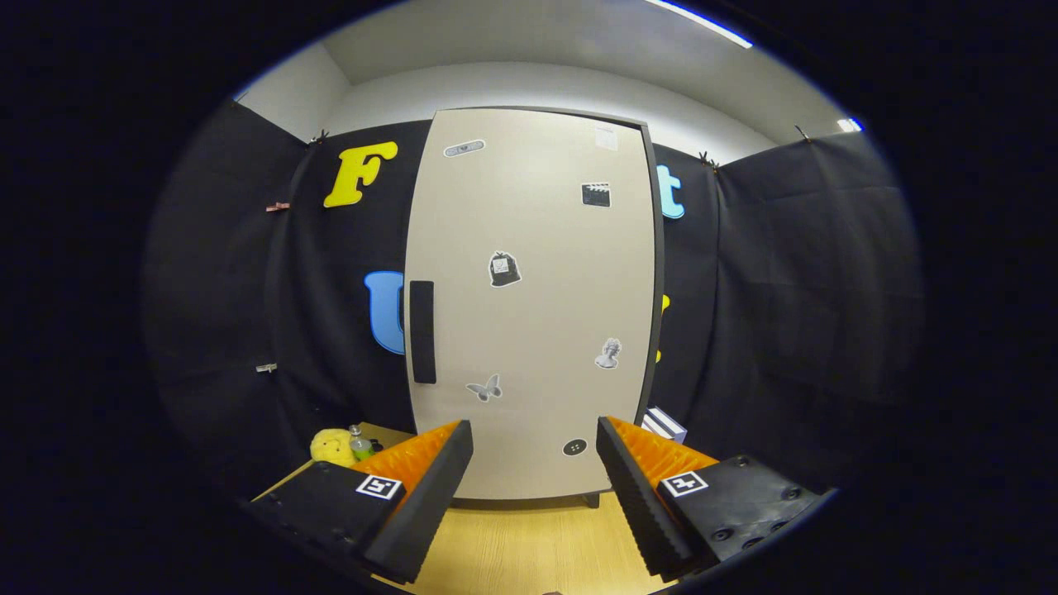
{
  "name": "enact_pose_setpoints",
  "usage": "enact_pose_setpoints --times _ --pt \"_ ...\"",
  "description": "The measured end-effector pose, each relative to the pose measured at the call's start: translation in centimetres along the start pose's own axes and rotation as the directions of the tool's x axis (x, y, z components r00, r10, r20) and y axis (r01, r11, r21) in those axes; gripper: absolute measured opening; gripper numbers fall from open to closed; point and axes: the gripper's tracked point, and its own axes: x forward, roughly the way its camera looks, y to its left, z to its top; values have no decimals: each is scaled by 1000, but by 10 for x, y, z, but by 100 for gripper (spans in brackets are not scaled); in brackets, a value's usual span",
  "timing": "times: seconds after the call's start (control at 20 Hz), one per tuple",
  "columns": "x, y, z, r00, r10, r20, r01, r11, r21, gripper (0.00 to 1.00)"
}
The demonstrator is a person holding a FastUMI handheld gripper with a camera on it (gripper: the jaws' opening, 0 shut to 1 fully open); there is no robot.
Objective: Open the shoe cabinet door, grab the shoes and put them into the shoe cabinet, then close the shoe cabinet door.
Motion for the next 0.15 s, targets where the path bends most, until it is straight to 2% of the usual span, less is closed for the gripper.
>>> enact_pose_setpoints --times 0.15 --pt "0 -4 3 1000 -31 3 31 999 -7 98"
